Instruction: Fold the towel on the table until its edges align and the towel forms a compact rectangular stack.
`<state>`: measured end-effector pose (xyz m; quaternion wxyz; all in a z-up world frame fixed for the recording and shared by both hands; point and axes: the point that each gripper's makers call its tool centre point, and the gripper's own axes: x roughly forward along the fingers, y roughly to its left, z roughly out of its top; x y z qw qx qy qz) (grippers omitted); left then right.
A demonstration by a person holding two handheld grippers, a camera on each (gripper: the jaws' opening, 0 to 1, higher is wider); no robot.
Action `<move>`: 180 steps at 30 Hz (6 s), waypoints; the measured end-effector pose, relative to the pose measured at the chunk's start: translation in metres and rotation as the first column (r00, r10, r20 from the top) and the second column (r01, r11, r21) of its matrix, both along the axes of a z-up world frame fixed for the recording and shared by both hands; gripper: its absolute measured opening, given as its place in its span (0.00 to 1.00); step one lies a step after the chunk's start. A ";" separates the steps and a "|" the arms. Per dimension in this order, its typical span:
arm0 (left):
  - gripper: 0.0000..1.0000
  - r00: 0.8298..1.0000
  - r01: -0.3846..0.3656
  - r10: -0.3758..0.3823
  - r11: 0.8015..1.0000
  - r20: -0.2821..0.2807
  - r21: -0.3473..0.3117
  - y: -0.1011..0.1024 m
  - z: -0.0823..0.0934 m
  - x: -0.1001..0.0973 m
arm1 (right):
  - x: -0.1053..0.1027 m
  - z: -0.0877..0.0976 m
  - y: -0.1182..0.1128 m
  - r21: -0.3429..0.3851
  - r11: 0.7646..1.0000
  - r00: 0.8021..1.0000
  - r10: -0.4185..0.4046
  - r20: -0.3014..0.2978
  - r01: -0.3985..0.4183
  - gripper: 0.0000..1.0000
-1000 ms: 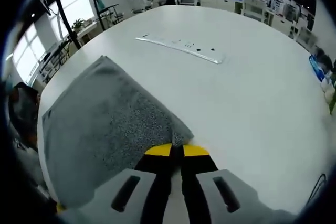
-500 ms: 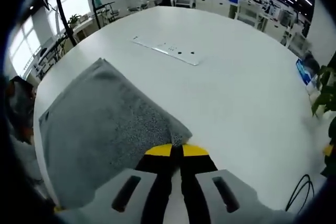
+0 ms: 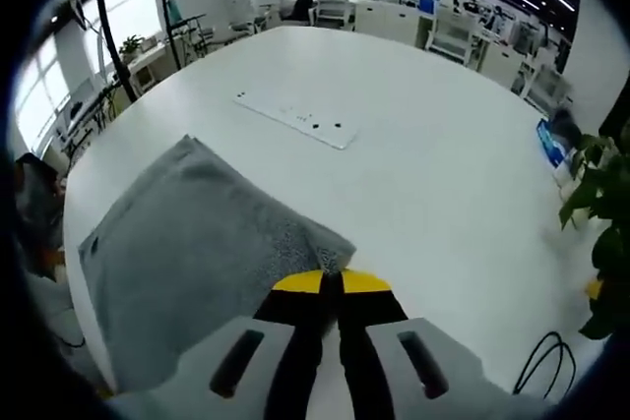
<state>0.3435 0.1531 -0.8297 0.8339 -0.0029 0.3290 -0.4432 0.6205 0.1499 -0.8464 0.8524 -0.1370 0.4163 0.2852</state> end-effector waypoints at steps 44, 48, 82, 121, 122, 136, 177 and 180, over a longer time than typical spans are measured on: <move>0.02 0.976 -0.128 0.134 0.991 0.172 -0.042 0.071 0.071 0.017 | 0.014 0.071 0.040 0.050 0.998 0.998 -0.047 0.047 0.045 0.01; 0.02 0.970 -0.153 0.158 0.987 0.184 -0.044 0.088 0.070 0.018 | 0.012 0.074 0.048 0.061 0.996 0.997 -0.074 0.032 0.072 0.01; 0.02 0.941 -0.287 0.294 0.956 0.168 -0.064 0.182 0.062 -0.007 | 0.004 0.085 0.137 0.081 0.995 0.997 -0.066 0.040 0.063 0.01; 0.02 0.856 -0.460 0.476 0.879 0.200 -0.125 0.234 0.054 -0.010 | 0.007 0.075 0.224 0.152 0.986 0.995 0.062 0.083 -0.074 0.01; 0.02 0.857 -0.466 0.480 0.877 0.187 -0.118 0.236 0.049 -0.010 | 0.007 0.073 0.225 0.152 0.985 0.995 0.064 0.081 -0.076 0.01; 0.02 0.853 -0.510 0.512 0.859 0.105 -0.049 0.256 0.008 -0.020 | 0.000 0.038 0.244 0.148 0.983 0.993 0.100 0.056 -0.107 0.01; 0.08 0.875 -0.484 0.475 0.868 0.098 0.112 0.297 -0.024 -0.009 | 0.002 -0.004 0.268 0.183 0.973 0.990 0.134 0.048 -0.141 0.13; 0.08 0.870 -0.490 0.479 0.865 0.112 0.107 0.298 -0.017 -0.007 | -0.002 0.000 0.260 0.189 0.972 0.990 0.131 0.053 -0.139 0.14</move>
